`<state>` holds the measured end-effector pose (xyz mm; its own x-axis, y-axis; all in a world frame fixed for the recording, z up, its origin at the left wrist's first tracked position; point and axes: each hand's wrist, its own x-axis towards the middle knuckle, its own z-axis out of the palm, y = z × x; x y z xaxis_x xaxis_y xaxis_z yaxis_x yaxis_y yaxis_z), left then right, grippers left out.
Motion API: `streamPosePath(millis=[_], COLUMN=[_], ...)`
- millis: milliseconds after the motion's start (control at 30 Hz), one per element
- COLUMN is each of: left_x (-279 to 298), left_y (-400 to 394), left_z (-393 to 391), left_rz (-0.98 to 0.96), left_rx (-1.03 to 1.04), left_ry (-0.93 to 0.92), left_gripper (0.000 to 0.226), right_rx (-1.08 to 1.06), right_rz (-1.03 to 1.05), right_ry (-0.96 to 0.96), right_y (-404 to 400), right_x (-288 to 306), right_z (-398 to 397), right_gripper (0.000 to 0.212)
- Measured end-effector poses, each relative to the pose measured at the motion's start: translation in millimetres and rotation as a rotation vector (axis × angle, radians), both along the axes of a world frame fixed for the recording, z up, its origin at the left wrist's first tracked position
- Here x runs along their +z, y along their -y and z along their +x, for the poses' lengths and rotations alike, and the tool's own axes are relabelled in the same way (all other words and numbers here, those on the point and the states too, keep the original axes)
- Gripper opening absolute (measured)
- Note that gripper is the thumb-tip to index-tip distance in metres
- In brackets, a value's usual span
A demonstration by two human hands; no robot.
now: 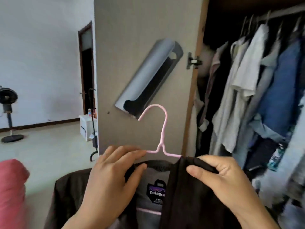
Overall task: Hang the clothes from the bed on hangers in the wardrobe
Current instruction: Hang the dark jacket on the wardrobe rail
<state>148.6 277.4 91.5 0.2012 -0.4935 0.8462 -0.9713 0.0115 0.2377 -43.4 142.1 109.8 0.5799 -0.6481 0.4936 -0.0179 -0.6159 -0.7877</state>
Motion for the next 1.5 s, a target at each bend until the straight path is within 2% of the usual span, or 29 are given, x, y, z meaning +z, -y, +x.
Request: streamPosePath(millis=[67, 167, 367, 533, 600, 667, 733, 833, 900, 1033, 1100, 1167, 1200, 1267, 1333, 1433, 1500], left_x=[0, 1, 15, 26, 29, 31, 30, 27, 27, 37, 46, 61, 69, 83, 94, 103, 109], left_y=[31, 73, 141, 174, 185, 193, 200, 210, 216, 223, 222, 221, 223, 229, 243, 267, 281], left_z=[-19, -45, -100, -146, -157, -164, -169, -170, -170, -178, -181, -180, -179, -172, -163, -154, -151], left_rz=[-0.019, -0.013, 0.172, 0.252, 0.243, 0.211, 0.206, 0.236, 0.257, 0.306, 0.346, 0.398, 0.406, 0.359, 0.282, 0.208, 0.173], left_rx=[-0.082, -0.199, -0.519, -0.696, -0.759, -0.883, -1.025, -1.208, -1.322, -1.468, -1.540, -1.585, -1.594, -1.558, -1.483, -1.350, -1.280], left_ry=[-0.014, -0.071, -0.301, -0.378, -0.404, -0.419, -0.405, -0.419, -0.454, -0.499, -0.561, -0.613, -0.611, -0.556, -0.522, -0.521, -0.491], left_gripper=[0.034, 0.040, 0.057, 0.046, 0.023, 0.011, 0.017, 0.027, 0.041, 0.063, 0.050, 0.020, 0.013, 0.014, 0.012, 0.016, 0.022], right_rx=[-0.090, -0.222, -0.527, -0.866, -0.992, -1.092, -1.075, -0.745, -0.614, -0.692, -0.707, -0.719, -0.715, -0.719, -0.719, -0.697, -0.687], right_rz=[-0.001, 0.015, 0.017, -0.046, -0.033, -0.027, 0.026, 0.296, 0.394, 0.392, 0.280, 0.188, 0.153, 0.136, 0.123, 0.090, 0.066], right_ry=[0.015, 0.030, 0.053, -0.008, -0.013, -0.025, -0.017, -0.047, -0.062, -0.122, -0.120, -0.058, 0.007, 0.138, 0.189, 0.209, 0.206], right_y=[16, 31, 29, 2, -12, -26, -41, -68, -79, -69, -67, -65, -67, -61, -57, -61, -63], right_x=[1, 0, 2, 1, 1, 0, 3, 13, 15, 12, 16, 25, 30, 44, 57, 76, 88], right_z=[-26, -61, -107, -116, -115, -114, -116, -123, -126, -119, -112, -104, -102, -102, -108, -120, -127], right_gripper=[0.013, 0.009, 0.020, 0.023, 0.024, 0.025, 0.022, 0.052, 0.062, 0.093, 0.084, 0.077, 0.075, 0.068, 0.069, 0.080, 0.095])
